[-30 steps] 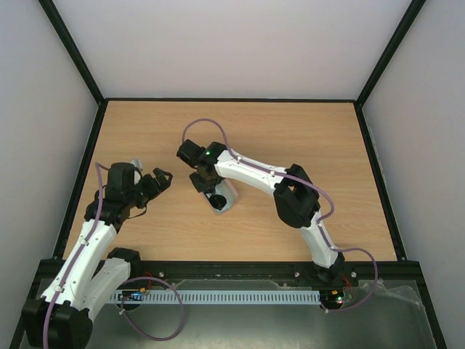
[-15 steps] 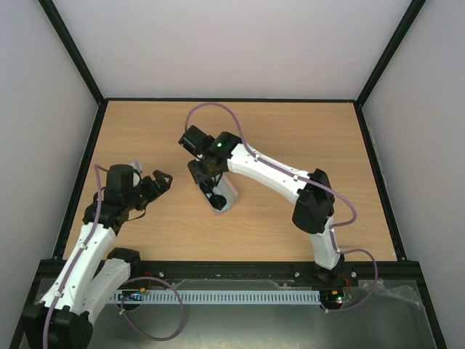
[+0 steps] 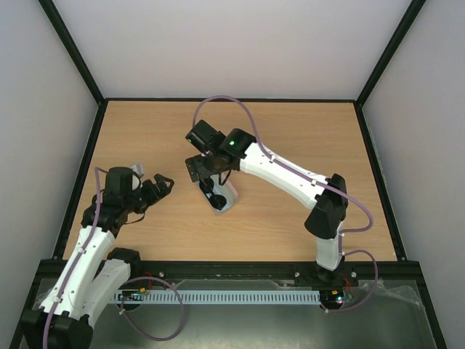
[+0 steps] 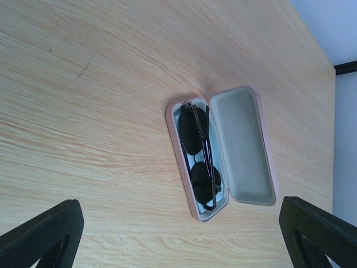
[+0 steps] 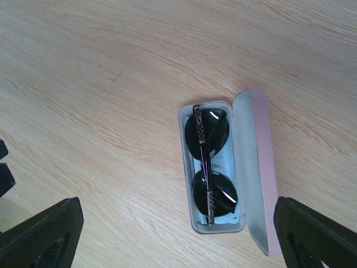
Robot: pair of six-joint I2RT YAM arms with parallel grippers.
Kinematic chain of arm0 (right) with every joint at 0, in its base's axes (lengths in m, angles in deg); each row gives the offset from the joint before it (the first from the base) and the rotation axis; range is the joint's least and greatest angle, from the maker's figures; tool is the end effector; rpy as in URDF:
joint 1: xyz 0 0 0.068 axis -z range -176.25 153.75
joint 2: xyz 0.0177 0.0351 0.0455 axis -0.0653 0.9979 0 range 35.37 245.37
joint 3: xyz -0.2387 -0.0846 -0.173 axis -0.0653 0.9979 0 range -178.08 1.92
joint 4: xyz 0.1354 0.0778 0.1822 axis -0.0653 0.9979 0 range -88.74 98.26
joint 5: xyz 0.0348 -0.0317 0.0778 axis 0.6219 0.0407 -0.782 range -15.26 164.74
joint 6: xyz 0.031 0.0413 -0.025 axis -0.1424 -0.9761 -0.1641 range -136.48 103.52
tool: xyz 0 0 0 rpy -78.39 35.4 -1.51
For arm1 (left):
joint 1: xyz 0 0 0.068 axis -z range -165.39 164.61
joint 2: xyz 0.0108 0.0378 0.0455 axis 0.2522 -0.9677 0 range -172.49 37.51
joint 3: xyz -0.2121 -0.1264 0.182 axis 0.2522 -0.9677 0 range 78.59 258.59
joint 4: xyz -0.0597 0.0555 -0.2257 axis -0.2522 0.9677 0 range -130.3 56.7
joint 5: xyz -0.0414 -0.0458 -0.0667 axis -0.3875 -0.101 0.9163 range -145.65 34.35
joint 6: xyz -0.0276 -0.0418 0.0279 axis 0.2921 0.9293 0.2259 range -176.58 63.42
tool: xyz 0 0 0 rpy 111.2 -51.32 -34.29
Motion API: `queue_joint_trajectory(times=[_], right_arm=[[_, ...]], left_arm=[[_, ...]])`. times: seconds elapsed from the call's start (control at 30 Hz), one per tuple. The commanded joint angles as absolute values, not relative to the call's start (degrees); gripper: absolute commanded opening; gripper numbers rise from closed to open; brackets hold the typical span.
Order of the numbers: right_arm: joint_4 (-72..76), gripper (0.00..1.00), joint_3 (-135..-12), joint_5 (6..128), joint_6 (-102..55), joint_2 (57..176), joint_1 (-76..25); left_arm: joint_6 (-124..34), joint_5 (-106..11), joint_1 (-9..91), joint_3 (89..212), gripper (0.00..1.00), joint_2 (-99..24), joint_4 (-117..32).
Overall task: Organize the sunglasses
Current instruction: Place the sunglasses in the sunglasses case, then close the sunglasses case at the center of the board.
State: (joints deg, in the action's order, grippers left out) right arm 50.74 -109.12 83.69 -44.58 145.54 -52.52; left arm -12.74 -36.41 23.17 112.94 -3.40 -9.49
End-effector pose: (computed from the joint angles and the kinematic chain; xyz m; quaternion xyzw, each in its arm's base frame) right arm 0.2383 0.3453 0.3718 -0.2002 0.9113 0.1825 0.3101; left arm 0.1075 -0.0297 0.2753 -0.1971 0.8646 -0.3274 0.3261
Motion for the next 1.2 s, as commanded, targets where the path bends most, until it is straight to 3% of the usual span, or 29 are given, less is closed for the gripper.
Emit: queue_joint_trajectory(times=[0.0, 0.77, 1.17], right_arm=[[53.29, 0.97, -106.72, 82.79, -46.75, 142.09, -52.85], [39.45, 0.99, -75.05, 76.66, -52.59, 115.25, -50.15], [32.41, 0.99, -65.98, 69.27, -50.32, 110.86, -38.09]], left_arm=[[-14.47, -34.03, 22.81, 113.72, 0.99, -2.61, -6.40], [-15.12, -34.31, 22.78, 114.18, 0.99, -3.07, -3.59], [-15.98, -35.97, 22.78, 118.38, 0.99, -11.21, -6.58]])
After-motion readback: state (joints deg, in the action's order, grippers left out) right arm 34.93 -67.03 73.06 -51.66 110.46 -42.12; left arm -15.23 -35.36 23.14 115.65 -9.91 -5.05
